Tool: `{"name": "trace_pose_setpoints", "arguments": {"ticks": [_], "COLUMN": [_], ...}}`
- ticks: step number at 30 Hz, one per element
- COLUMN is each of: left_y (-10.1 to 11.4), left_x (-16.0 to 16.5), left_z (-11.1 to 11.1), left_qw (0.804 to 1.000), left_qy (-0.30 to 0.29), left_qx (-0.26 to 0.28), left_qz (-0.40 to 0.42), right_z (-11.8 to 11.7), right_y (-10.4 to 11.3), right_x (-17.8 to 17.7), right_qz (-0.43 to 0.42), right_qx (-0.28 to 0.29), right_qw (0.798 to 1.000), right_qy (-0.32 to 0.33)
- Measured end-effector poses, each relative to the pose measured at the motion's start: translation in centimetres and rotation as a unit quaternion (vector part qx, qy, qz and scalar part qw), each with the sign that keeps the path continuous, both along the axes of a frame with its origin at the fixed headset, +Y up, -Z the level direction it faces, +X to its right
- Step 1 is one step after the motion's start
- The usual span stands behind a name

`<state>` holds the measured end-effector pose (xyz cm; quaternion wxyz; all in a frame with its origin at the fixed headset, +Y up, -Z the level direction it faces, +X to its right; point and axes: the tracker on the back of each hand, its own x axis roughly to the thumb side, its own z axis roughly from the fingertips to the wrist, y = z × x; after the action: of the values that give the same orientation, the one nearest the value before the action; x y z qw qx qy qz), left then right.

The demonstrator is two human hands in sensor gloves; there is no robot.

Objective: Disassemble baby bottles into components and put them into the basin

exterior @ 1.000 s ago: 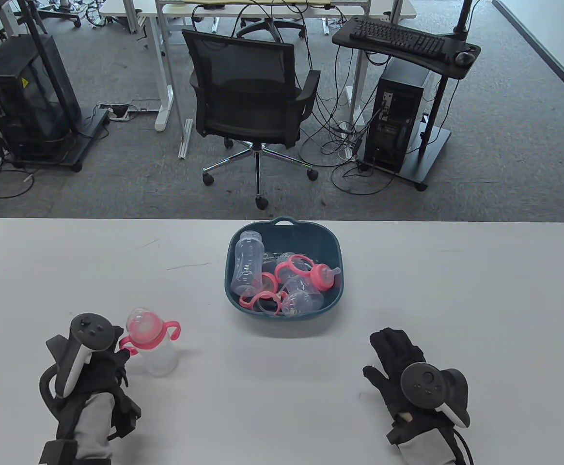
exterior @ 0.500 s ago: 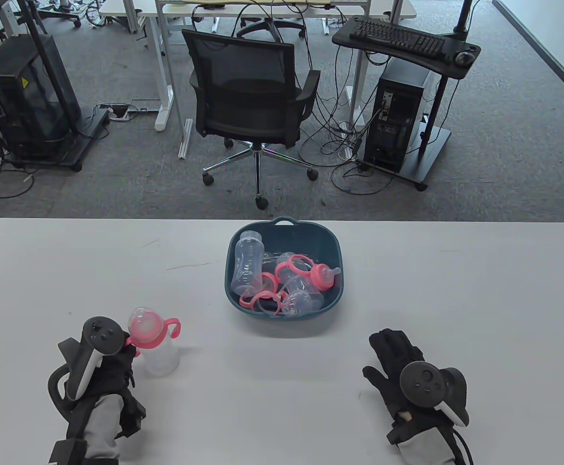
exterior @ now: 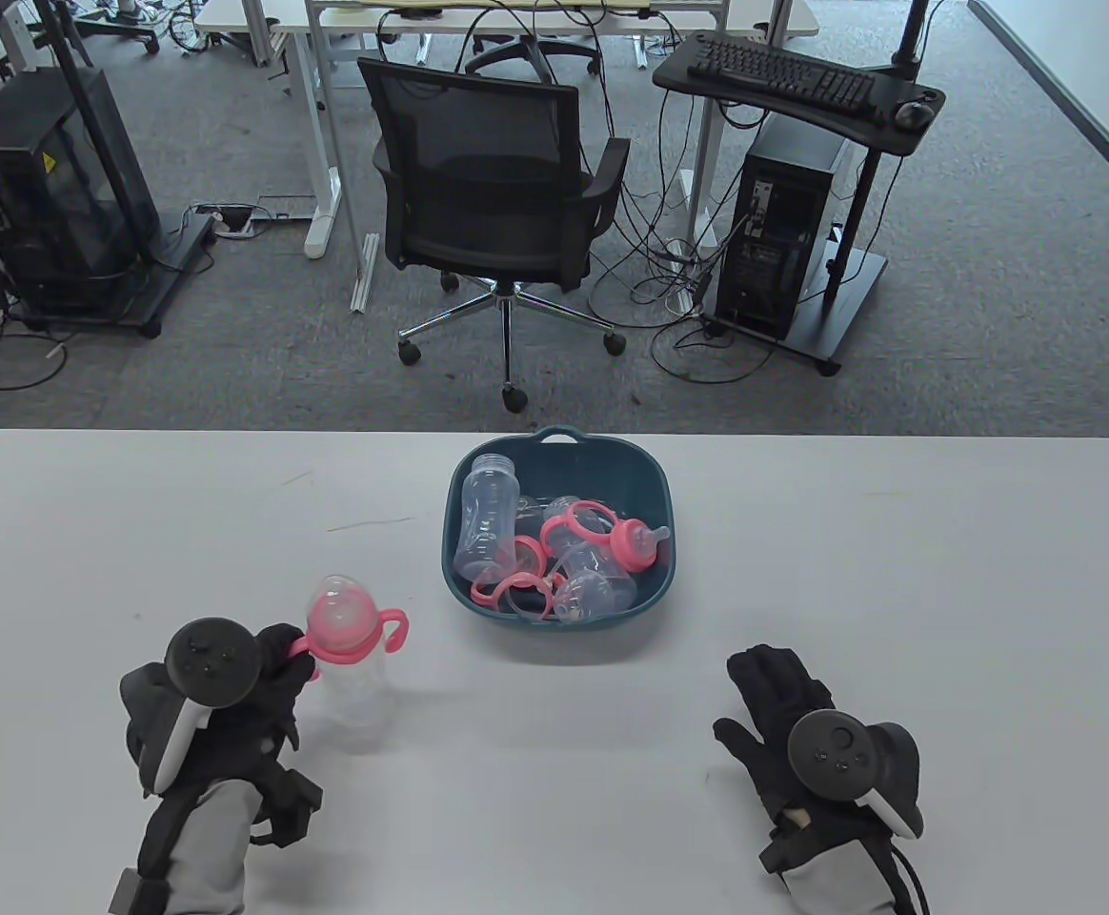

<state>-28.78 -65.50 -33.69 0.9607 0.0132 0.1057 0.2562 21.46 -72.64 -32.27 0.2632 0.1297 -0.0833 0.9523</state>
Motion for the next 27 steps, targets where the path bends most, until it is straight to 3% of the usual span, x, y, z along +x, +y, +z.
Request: {"name": "trace_pose_setpoints", "arguments": {"ticks": [11, 20, 27], "left_y": [2.9, 2.8, 1.5], "left_x": [8.6, 15.3, 19.5], "left_z": [-0.1, -1.0, -1.5], "left_qw": [0.991, 0.977, 0.961], "left_qy": [-0.128, -0.202, -0.255], "left_qx": [0.037, 0.041, 0.026], "left_qz": [0.011, 0.046, 0.108], "right_z": [0.3, 0.6, 0.7], "right_y": [0.4, 0.7, 0.5], "right_x": [-0.2, -0.9, -1.9], "right_qz": [-0.036, -0.101, -0.19], "right_qx": [0.007, 0.008, -0.01], "right_qw": [0.999, 0.992, 0.974], "right_qy": [0.021, 0.069, 0.123]}}
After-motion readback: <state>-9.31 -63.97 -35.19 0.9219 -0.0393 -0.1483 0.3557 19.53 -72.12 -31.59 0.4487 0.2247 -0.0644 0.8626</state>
